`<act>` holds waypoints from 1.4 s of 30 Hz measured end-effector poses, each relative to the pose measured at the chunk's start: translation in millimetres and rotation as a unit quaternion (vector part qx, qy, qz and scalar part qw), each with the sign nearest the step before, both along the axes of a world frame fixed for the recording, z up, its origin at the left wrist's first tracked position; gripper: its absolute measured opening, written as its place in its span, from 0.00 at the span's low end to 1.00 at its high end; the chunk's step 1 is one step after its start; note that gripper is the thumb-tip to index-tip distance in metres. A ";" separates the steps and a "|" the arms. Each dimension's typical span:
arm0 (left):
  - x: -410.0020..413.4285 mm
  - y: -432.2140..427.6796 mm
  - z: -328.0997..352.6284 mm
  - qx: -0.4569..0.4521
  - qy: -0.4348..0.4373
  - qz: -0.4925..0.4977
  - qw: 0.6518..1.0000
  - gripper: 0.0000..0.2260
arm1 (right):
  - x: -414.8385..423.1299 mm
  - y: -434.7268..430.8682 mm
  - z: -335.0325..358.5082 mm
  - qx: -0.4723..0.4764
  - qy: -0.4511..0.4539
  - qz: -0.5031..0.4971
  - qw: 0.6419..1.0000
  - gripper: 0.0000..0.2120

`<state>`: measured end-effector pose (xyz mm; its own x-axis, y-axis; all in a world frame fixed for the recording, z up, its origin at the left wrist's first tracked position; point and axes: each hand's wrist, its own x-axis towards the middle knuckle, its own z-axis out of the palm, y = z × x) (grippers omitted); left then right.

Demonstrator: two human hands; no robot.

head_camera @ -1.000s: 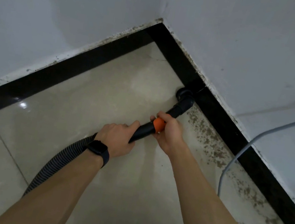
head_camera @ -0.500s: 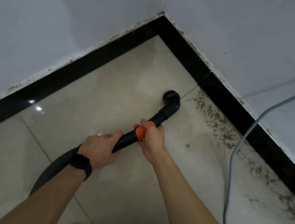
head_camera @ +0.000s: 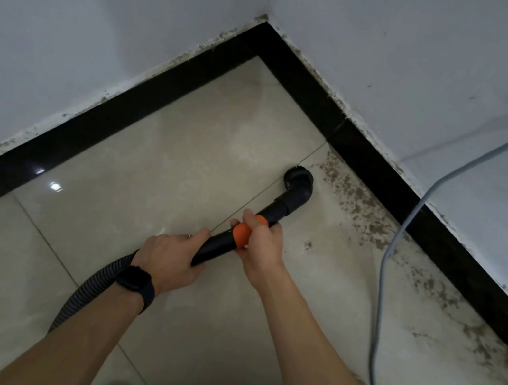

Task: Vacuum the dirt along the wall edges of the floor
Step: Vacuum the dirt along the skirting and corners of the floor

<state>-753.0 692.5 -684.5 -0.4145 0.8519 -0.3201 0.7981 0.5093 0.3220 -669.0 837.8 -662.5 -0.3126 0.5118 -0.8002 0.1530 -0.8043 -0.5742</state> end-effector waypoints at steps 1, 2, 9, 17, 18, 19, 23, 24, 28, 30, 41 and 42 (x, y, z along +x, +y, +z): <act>0.6 4.8 -0.3 0.000 0.002 -0.003 1.000 0.15 | 0.7 4.4 -0.1 0.002 -0.002 -0.004 1.000 0.17; 1.1 9.9 -0.7 0.000 0.003 -0.006 1.000 0.16 | 1.4 9.0 -0.5 0.004 -0.004 -0.008 1.000 0.17; 3.8 42.5 -0.7 -0.009 0.004 -0.014 1.000 0.15 | 2.6 37.0 -2.2 0.022 -0.011 -0.025 0.999 0.19; 0.0 64.5 -2.3 0.000 -0.006 -0.013 1.000 0.15 | 2.7 57.7 -3.4 0.033 -0.006 -0.023 0.999 0.18; -0.8 67.3 -2.2 0.000 -0.008 -0.015 1.000 0.15 | 2.1 60.4 -3.9 0.035 -0.007 -0.023 0.999 0.19; -1.4 70.0 -1.8 0.000 -0.009 -0.017 1.000 0.15 | 1.7 62.6 -3.9 0.037 -0.009 -0.024 0.999 0.19; -3.1 80.6 -1.1 0.004 -0.010 -0.018 1.000 0.15 | -0.8 72.9 -4.7 0.044 -0.014 -0.027 0.999 0.20; -3.4 83.4 -1.2 0.005 -0.008 -0.019 1.000 0.15 | -1.4 75.6 -4.8 0.044 -0.013 -0.027 0.999 0.20; -7.2 94.7 -2.7 0.010 -0.008 -0.019 1.000 0.15 | -5.3 86.1 -3.8 0.047 -0.013 -0.024 0.999 0.20; -10.7 100.2 -3.1 0.015 -0.008 -0.019 1.000 0.15 | -8.3 91.7 -3.6 0.047 -0.014 -0.022 0.999 0.21; -38.4 107.8 -6.9 0.027 -0.010 -0.041 0.999 0.15 | -27.6 100.5 -11.6 0.039 -0.003 -0.034 0.999 0.16; -42.4 107.4 -7.5 0.031 -0.012 -0.042 0.999 0.14 | -31.1 101.4 -10.9 0.033 -0.004 -0.036 0.999 0.15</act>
<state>-795.3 799.9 -692.0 -0.3340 0.9018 -0.2743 0.8291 0.4195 0.3696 -700.2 939.2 -673.3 -0.2678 0.5839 -0.7664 0.1013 -0.7739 -0.6251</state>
